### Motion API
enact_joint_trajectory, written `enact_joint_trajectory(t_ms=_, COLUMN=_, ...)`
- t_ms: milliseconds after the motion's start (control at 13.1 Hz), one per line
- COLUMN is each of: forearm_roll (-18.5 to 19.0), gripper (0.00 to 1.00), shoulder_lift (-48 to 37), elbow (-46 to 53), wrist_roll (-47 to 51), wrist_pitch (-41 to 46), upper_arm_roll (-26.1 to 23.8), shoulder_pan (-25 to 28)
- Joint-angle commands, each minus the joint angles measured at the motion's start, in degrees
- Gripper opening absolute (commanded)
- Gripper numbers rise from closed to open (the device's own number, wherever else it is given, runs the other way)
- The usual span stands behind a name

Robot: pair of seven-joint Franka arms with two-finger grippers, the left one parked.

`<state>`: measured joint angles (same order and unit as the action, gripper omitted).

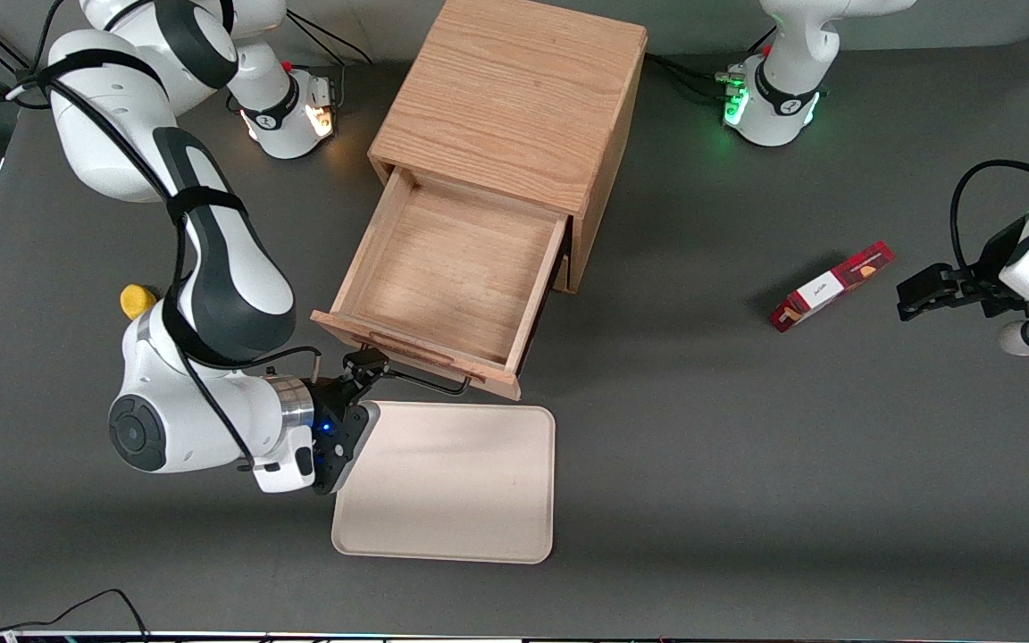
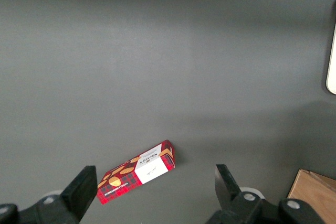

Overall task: Close top drawer
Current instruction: 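Position the right gripper against the drawer front beside the handle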

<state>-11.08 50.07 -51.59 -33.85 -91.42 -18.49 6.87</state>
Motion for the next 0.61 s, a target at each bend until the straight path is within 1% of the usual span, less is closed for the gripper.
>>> enact_joint_trajectory(t_ms=0, forearm_roll=-0.79, gripper=1.0, shoulder_lift=0.91, elbow=1.23, wrist_roll=-0.52, wrist_pitch=0.81, upper_arm_roll=-1.11, shoulder_pan=0.43)
enact_joint_trajectory(t_ms=535, forearm_roll=-0.08, gripper=1.0, shoulder_lift=1.08, elbow=-2.01, wrist_roll=-0.69, wrist_pitch=-0.16, upper_arm_roll=-1.11, shoulder_pan=0.78)
